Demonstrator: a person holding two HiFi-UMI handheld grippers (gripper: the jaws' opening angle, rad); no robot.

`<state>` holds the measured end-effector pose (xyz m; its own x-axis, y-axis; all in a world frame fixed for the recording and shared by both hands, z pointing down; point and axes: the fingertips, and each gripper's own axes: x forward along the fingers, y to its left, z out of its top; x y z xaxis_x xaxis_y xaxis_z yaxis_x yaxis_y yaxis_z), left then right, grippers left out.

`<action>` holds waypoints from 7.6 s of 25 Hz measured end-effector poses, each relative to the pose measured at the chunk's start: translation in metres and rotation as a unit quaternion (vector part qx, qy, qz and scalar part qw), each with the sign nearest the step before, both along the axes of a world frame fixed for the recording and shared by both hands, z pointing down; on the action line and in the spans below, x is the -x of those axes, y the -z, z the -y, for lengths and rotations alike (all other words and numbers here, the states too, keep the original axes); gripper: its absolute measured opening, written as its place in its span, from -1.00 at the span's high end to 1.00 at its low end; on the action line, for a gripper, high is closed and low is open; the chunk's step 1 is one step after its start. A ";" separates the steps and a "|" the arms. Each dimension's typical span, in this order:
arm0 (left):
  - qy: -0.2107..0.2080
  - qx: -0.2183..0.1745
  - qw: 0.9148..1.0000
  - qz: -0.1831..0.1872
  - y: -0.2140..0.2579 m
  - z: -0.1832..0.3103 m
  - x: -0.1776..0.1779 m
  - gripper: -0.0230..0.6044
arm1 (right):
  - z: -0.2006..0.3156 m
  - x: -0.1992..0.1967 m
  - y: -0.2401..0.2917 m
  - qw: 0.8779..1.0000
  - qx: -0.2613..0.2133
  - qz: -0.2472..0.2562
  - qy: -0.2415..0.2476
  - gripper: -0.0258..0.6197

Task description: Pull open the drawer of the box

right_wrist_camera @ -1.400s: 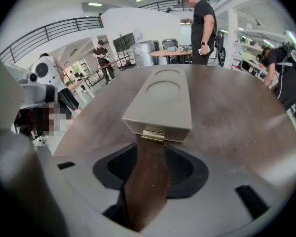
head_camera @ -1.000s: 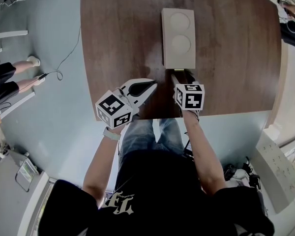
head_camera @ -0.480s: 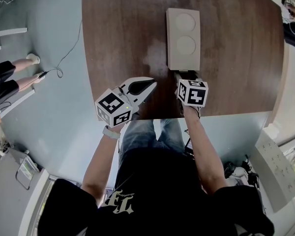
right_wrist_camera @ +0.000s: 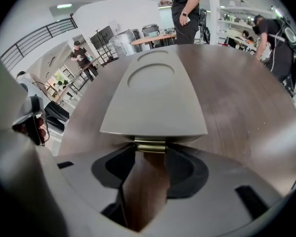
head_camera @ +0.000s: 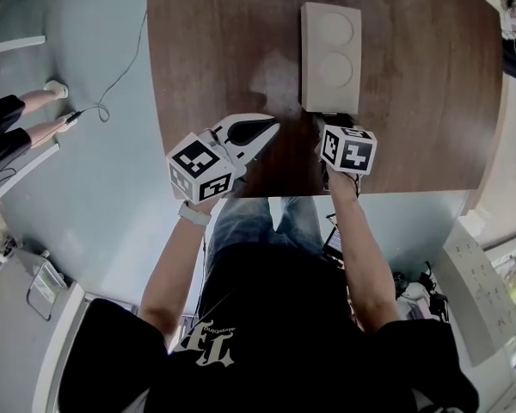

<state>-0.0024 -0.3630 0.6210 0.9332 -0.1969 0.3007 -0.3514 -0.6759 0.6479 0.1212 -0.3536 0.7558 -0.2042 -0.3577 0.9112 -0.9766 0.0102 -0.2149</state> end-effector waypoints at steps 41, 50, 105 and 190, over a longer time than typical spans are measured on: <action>-0.008 -0.009 1.000 -0.006 0.024 -0.132 -0.002 0.91 | -0.128 0.005 -0.010 1.000 0.022 0.013 -0.009 0.39; -0.005 -0.008 1.000 -0.008 0.027 -0.144 -0.002 0.91 | -0.140 0.009 -0.013 1.000 0.027 0.012 -0.005 0.39; 0.028 -0.101 0.994 0.014 0.100 -0.250 -0.002 0.91 | -0.201 -0.109 0.228 0.972 -0.224 0.067 -0.012 0.17; -0.013 -0.228 0.973 -0.038 0.225 -0.606 -0.010 0.91 | -0.640 -0.070 0.353 0.904 -0.410 -0.009 0.123 0.96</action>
